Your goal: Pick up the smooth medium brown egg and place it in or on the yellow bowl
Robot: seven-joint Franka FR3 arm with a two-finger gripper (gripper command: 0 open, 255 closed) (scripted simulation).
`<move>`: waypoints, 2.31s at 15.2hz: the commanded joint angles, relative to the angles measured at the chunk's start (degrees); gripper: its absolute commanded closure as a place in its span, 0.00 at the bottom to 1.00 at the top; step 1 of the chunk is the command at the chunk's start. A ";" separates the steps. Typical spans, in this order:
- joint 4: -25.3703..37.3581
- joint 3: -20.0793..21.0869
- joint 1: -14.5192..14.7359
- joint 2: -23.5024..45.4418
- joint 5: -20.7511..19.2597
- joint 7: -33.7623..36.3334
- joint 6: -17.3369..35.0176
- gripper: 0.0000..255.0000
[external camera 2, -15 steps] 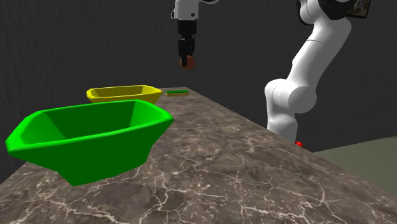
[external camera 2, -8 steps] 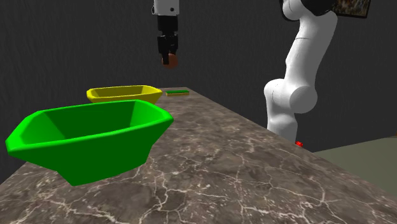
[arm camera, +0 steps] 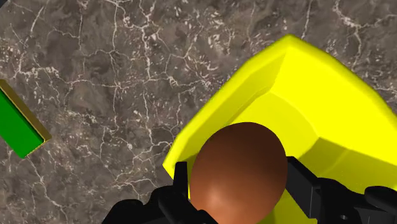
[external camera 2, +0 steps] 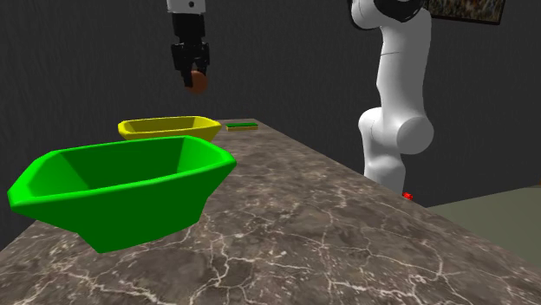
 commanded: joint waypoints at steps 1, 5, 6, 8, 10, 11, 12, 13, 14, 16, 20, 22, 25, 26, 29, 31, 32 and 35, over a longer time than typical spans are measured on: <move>4.96 0.71 0.65 4.27 0.04 1.26 -0.90 1.00; 17.69 1.74 2.04 13.82 -0.17 2.98 -4.48 1.00; 16.51 1.72 2.03 13.54 -0.16 3.13 -3.61 1.00; 14.27 1.71 1.98 13.04 -0.15 3.42 -1.88 1.00; 12.15 1.70 1.93 12.63 -0.15 3.71 -0.20 1.00; 11.13 1.69 1.91 12.45 -0.15 3.85 0.63 1.00; 10.14 1.69 1.89 12.28 -0.16 3.99 1.44 1.00; 9.17 1.68 1.86 12.14 -0.17 4.13 2.25 1.00; 8.23 1.68 1.84 12.01 -0.18 4.27 3.06 1.00; 6.41 1.66 1.80 11.80 -0.21 4.54 4.64 1.00; 3.73 1.64 1.75 11.59 -0.27 4.97 7.07 1.00; 3.75 1.64 1.75 11.60 -0.28 4.97 7.07 1.00; 3.75 1.64 1.75 11.60 -0.28 4.97 7.07 1.00; 3.75 1.64 1.75 11.60 -0.28 4.97 7.07 1.00; 3.76 1.64 1.75 11.60 -0.28 4.97 7.06 0.00; 3.76 1.64 1.75 11.60 -0.28 4.97 7.06 0.00; 3.76 1.64 1.75 11.60 -0.28 4.97 7.06 0.00; 8.05 1.89 2.14 11.99 -0.22 4.80 3.11 0.00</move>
